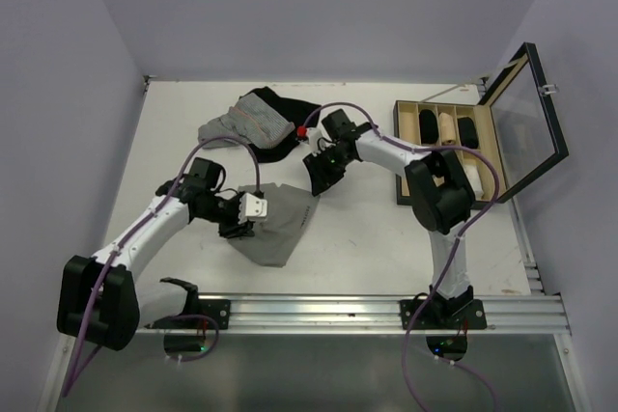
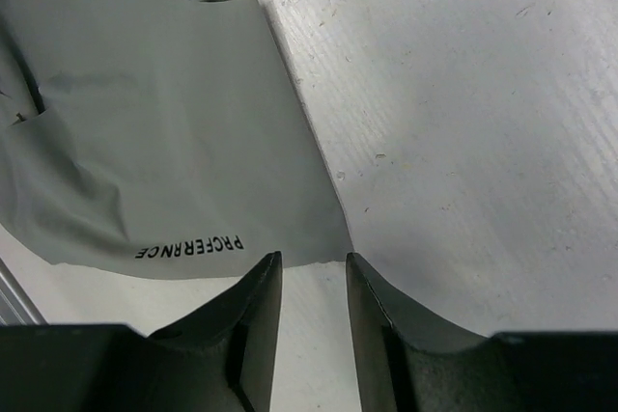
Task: Roll the underwear
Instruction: Flatten the underwear
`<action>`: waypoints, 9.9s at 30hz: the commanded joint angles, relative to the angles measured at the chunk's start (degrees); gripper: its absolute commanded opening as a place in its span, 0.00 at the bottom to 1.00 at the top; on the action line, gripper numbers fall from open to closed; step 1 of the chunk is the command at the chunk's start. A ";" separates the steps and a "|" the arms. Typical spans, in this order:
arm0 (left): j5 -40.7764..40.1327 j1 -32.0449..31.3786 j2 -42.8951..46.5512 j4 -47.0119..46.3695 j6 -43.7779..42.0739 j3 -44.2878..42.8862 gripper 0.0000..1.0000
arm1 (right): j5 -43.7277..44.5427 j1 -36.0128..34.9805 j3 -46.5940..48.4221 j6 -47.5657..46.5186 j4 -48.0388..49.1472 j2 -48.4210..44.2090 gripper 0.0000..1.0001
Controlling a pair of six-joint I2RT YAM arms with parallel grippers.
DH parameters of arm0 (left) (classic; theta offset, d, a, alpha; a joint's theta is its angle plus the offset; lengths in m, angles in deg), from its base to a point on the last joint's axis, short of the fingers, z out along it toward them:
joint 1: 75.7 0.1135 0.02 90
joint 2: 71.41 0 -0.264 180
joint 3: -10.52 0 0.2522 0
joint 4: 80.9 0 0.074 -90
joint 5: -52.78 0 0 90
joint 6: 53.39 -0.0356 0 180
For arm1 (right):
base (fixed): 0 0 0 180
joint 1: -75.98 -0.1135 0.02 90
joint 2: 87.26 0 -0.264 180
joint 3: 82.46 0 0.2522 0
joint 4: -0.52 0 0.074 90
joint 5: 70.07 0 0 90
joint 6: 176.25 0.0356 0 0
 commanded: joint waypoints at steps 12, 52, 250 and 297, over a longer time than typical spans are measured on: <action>-11.93 1.28 -10.61 -21.62 12.80 -2.14 0.35 | -0.22 -0.05 22.87 4.75 -0.07 18.91 0.21; -22.13 -12.88 -28.70 -35.67 50.23 -19.72 0.47 | -3.84 10.42 -14.07 -3.06 -17.29 -12.81 0.35; -8.51 -3.82 2.13 -15.66 21.25 8.13 0.00 | -1.36 2.86 -10.73 -34.35 -31.61 -7.36 0.00; -4.29 -15.42 -28.36 -39.72 58.40 -9.43 0.50 | -0.93 3.91 -18.64 -32.60 -25.55 -13.16 0.00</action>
